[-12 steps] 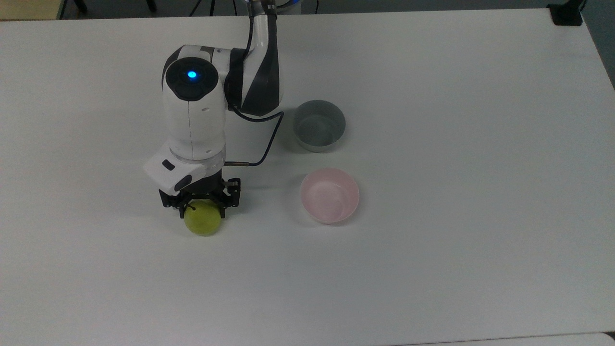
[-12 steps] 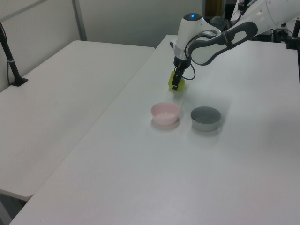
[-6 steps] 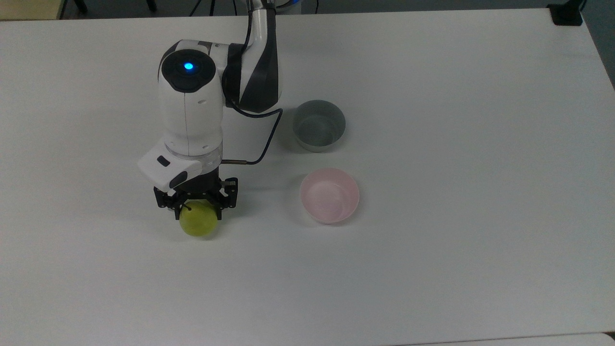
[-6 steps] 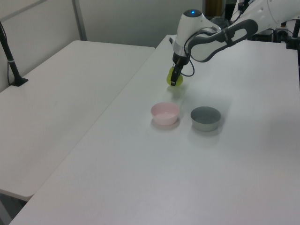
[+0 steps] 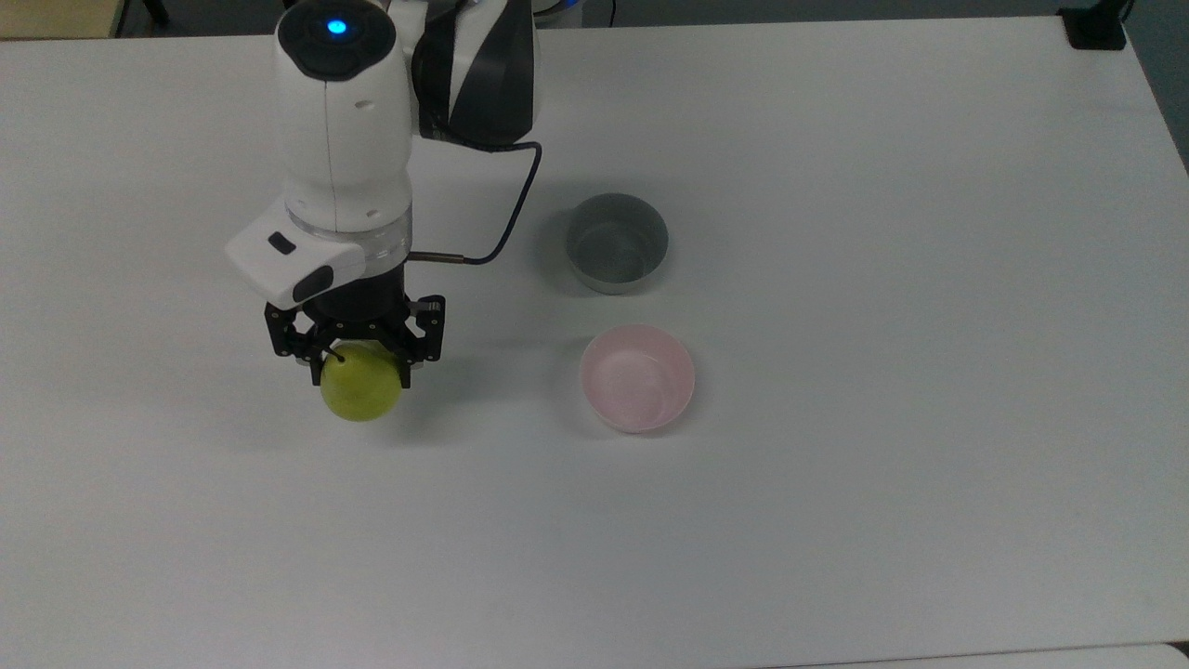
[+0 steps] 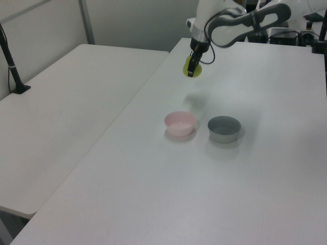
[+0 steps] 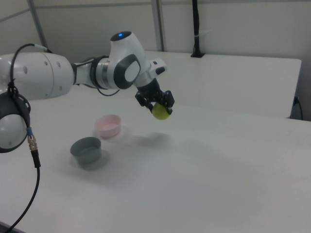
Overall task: Place the pear in the bowl
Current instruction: 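Lift the held pear and carry it over the pink bowl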
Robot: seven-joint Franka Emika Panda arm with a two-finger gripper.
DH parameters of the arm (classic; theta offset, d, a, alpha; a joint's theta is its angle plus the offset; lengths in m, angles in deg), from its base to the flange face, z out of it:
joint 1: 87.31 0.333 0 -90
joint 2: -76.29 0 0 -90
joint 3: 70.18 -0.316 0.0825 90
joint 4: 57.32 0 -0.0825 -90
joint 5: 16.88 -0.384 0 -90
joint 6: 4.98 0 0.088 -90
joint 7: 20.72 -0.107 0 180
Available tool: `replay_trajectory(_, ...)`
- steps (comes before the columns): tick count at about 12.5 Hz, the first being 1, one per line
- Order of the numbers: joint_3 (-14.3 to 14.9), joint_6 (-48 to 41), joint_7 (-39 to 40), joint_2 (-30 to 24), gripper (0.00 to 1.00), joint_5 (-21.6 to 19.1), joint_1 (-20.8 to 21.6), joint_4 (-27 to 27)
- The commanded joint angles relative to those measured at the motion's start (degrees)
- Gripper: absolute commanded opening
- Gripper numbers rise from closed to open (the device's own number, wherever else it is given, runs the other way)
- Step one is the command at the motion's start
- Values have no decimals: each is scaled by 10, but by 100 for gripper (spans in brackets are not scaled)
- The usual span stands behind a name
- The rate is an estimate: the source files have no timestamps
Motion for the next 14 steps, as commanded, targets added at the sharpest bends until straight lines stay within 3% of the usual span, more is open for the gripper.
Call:
replay_trajectory(1,4,-20,8,-25,68,0,3,10)
replay_trajectory(8,-1,-32,5,-34,68,-1,5,10)
replay_trajectory(14,-6,-34,-103,-39,68,15,103,16)
